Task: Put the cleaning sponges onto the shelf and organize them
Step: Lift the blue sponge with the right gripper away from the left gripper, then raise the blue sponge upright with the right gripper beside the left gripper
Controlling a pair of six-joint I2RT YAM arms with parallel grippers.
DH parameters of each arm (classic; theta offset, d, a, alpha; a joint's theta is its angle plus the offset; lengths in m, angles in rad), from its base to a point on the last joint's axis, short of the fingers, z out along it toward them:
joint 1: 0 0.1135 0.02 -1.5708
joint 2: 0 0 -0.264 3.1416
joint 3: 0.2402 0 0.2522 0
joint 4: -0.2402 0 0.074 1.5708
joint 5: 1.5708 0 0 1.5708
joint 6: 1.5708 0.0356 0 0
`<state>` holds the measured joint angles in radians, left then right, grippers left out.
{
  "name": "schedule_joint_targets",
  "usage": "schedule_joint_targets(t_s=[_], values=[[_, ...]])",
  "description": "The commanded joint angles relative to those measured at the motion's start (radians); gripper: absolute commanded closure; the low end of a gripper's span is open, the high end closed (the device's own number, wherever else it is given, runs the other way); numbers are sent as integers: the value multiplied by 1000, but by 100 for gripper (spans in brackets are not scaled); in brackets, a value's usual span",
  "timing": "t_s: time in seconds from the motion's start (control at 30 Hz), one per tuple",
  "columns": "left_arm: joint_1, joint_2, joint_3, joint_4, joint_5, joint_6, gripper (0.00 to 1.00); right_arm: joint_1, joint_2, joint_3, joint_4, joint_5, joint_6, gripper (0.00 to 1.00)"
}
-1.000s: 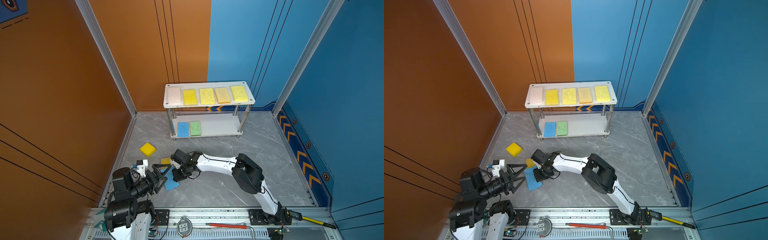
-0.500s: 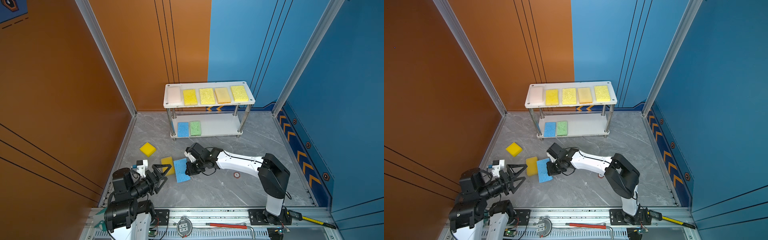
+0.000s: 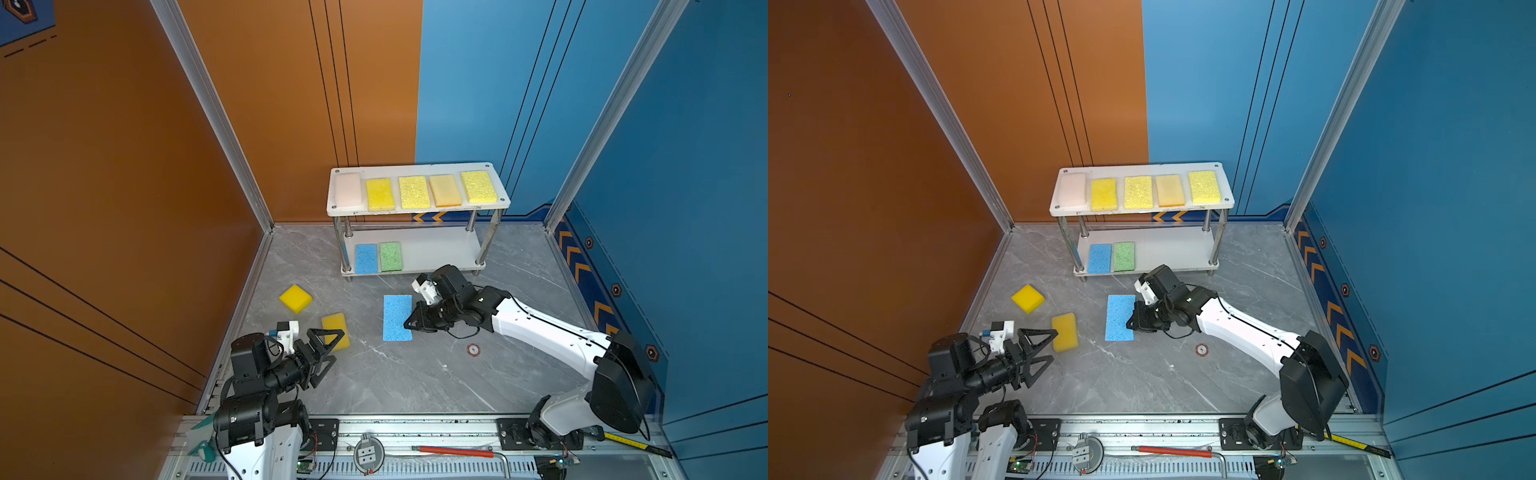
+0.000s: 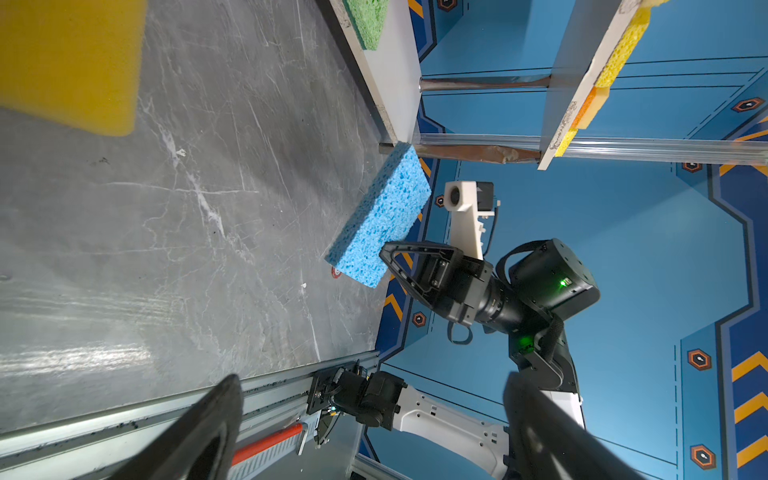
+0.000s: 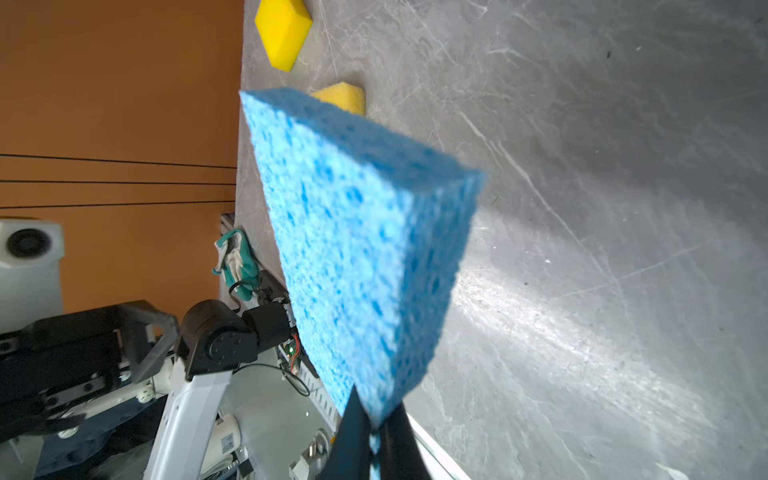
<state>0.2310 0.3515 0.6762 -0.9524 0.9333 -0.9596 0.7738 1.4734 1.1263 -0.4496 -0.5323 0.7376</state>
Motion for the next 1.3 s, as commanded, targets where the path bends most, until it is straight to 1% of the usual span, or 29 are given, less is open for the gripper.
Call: schedule_joint_targets(t_s=[0.0,0.2,0.33,0.67,0.73,0.9,0.93,0.97,1.03,1.13,1.2,1.27], values=[[7,19,-44,63,43,15,2,-5,-22,14,-68,-82,9,93],[-1,41,-101,197,119,-37,2,15,0,81,-81,-186,31,92],[-17,44,-118,264,143,-70,2,50,36,142,-101,-232,27,92],[-32,50,-112,314,156,-85,0,160,142,248,-104,-320,22,92],[-35,49,-110,315,157,-84,2,178,157,264,-103,-334,20,93],[-36,40,-110,314,155,-94,10,216,182,295,-103,-360,14,93],[-36,38,-109,314,153,-96,12,221,185,298,-103,-363,11,92],[-35,38,-106,314,151,-99,18,227,187,300,-103,-363,11,93],[-35,41,-103,314,150,-99,19,232,190,306,-103,-365,8,93],[-35,48,-90,314,148,-96,29,236,192,312,-103,-363,8,92],[-35,53,-82,316,144,-94,40,237,195,313,-103,-360,8,92],[-36,55,-80,321,146,-99,48,237,196,314,-102,-359,8,92]])
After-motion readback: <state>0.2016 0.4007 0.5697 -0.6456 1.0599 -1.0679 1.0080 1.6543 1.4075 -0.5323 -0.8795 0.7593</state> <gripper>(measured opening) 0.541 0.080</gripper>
